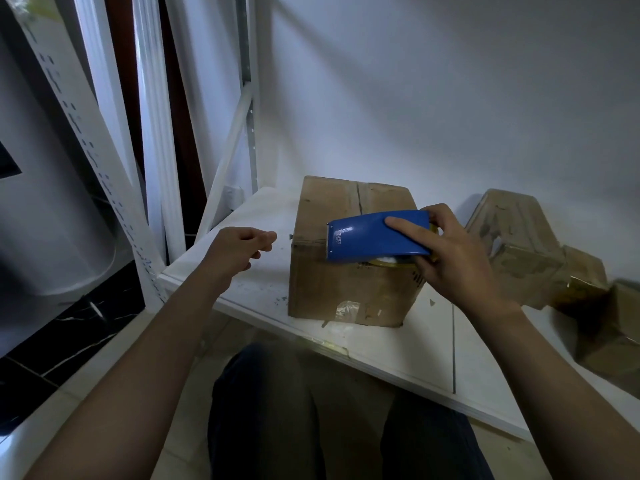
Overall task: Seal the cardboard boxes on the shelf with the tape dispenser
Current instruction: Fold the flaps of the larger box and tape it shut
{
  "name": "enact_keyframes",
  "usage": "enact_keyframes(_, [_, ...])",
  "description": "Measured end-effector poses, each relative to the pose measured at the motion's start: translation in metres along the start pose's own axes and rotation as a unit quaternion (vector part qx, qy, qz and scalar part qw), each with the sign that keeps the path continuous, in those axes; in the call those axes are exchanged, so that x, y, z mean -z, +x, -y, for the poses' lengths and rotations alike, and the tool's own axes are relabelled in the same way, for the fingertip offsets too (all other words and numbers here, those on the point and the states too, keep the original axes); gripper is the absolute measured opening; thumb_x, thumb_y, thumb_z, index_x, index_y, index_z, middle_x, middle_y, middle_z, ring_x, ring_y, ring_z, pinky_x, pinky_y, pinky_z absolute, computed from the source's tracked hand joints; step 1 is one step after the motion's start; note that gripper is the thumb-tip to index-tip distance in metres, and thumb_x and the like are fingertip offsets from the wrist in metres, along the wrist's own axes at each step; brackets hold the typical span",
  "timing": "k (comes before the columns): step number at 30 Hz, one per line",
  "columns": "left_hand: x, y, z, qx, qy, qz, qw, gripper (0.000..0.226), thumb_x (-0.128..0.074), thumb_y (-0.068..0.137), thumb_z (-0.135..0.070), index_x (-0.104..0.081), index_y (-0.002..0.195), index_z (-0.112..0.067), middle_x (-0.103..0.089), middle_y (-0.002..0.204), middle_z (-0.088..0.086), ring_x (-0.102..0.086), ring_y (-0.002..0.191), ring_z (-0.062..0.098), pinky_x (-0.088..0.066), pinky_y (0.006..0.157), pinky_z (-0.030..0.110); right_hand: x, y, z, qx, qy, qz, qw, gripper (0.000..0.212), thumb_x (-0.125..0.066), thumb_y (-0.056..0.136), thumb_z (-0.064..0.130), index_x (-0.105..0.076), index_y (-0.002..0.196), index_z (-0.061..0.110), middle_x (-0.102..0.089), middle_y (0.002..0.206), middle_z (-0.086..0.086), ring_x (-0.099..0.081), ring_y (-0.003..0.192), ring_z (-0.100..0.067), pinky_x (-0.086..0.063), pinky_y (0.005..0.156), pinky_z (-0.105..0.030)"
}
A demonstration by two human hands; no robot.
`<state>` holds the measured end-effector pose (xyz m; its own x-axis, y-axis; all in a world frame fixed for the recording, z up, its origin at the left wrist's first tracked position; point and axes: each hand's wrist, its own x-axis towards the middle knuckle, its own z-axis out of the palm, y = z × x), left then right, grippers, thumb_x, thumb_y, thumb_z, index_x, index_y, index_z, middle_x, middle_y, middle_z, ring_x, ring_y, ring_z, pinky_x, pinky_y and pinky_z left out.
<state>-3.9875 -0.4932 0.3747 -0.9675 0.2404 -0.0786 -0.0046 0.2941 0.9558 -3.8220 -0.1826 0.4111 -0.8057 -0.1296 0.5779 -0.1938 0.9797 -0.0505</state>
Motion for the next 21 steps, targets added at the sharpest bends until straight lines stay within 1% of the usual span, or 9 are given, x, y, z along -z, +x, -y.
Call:
enact_keyframes(3, [-0.007,0.002,0.006,0.016,-0.01,-0.003,1.0,0.025,-0.066,0.094,-0.04,-0.07,0.103,-0.017,-0.069,0.097,-0.004,-0.062,0.093,0.016,-0.05,0.084,0.036,-0.001,0.001,0.001,0.002,-0.005,0.003,1.0,0.065,-0.068,0.092,0.022,-0.044,0.149,0.041,-0.045,0.13,-0.008,-0.053,0.108,-0.027,-0.06,0.071,-0.042])
enact_keyframes(9, [-0.027,0.009,0.014,-0.018,0.003,-0.032,0.999,0.024,-0.065,0.095,-0.041,-0.071,0.096,-0.018,-0.07,0.092,-0.004,-0.062,0.084,0.014,-0.048,0.069,0.027,-0.002,0.001,-0.001,-0.012,-0.011,0.001,1.0,0.071,-0.072,0.09,0.019,-0.042,0.149,0.042,-0.046,0.13,-0.009,-0.055,0.107,-0.028,-0.06,0.073,-0.042])
enact_keyframes(12, [-0.043,0.011,0.019,-0.02,-0.012,-0.057,0.998,0.022,-0.065,0.095,-0.041,-0.072,0.097,-0.019,-0.07,0.089,-0.005,-0.063,0.083,0.013,-0.049,0.072,0.028,-0.003,0.002,0.0,-0.012,-0.012,0.003,1.0,0.071,-0.072,0.089,0.018,-0.042,0.149,0.041,-0.046,0.13,-0.01,-0.055,0.105,-0.028,-0.06,0.073,-0.041])
enact_keyframes(14, [-0.052,0.011,0.021,-0.027,-0.015,-0.076,0.997,0.026,-0.064,0.096,-0.039,-0.073,0.104,-0.017,-0.07,0.09,-0.004,-0.062,0.081,0.01,-0.051,0.074,0.029,-0.003,0.002,0.0,-0.013,-0.012,0.002,1.0,0.071,-0.072,0.089,0.016,-0.043,0.149,0.04,-0.047,0.129,-0.01,-0.055,0.105,-0.028,-0.06,0.073,-0.042])
enact_keyframes(16, [-0.059,0.01,0.023,-0.036,-0.009,-0.088,0.995,0.031,-0.061,0.097,-0.039,-0.072,0.112,-0.014,-0.069,0.093,-0.003,-0.064,0.084,0.012,-0.055,0.081,0.033,-0.003,0.002,0.001,-0.017,-0.011,0.001,1.0,0.071,-0.072,0.088,0.014,-0.044,0.149,0.039,-0.047,0.128,-0.011,-0.054,0.104,-0.028,-0.06,0.073,-0.042])
enact_keyframes(18, [-0.065,0.011,0.027,-0.047,0.007,-0.094,0.994,0.033,-0.058,0.099,-0.041,-0.069,0.117,-0.016,-0.07,0.103,0.0,-0.066,0.098,0.02,-0.056,0.09,0.038,-0.003,0.002,0.001,-0.018,-0.011,0.002,1.0,0.072,-0.073,0.088,0.012,-0.045,0.149,0.039,-0.047,0.127,-0.01,-0.053,0.104,-0.027,-0.059,0.072,-0.043])
enact_keyframes(19, [-0.068,0.011,0.029,-0.05,0.015,-0.091,0.994,0.036,-0.055,0.099,-0.043,-0.067,0.123,-0.018,-0.069,0.115,0.002,-0.065,0.106,0.023,-0.055,0.095,0.041,-0.003,0.003,0.002,-0.016,-0.012,0.003,1.0,0.073,-0.073,0.087,0.012,-0.045,0.149,0.039,-0.047,0.127,-0.01,-0.053,0.105,-0.027,-0.059,0.073,-0.043])
enact_keyframes(21, [-0.074,0.014,0.03,-0.032,0.025,-0.067,0.997,0.046,-0.05,0.1,-0.05,-0.055,0.138,-0.025,-0.058,0.139,0.002,-0.058,0.121,0.026,-0.05,0.103,0.047,-0.003,0.003,0.002,-0.014,-0.011,0.004,1.0,0.073,-0.074,0.087,0.011,-0.045,0.148,0.039,-0.047,0.127,-0.009,-0.053,0.106,-0.028,-0.058,0.074,-0.042])
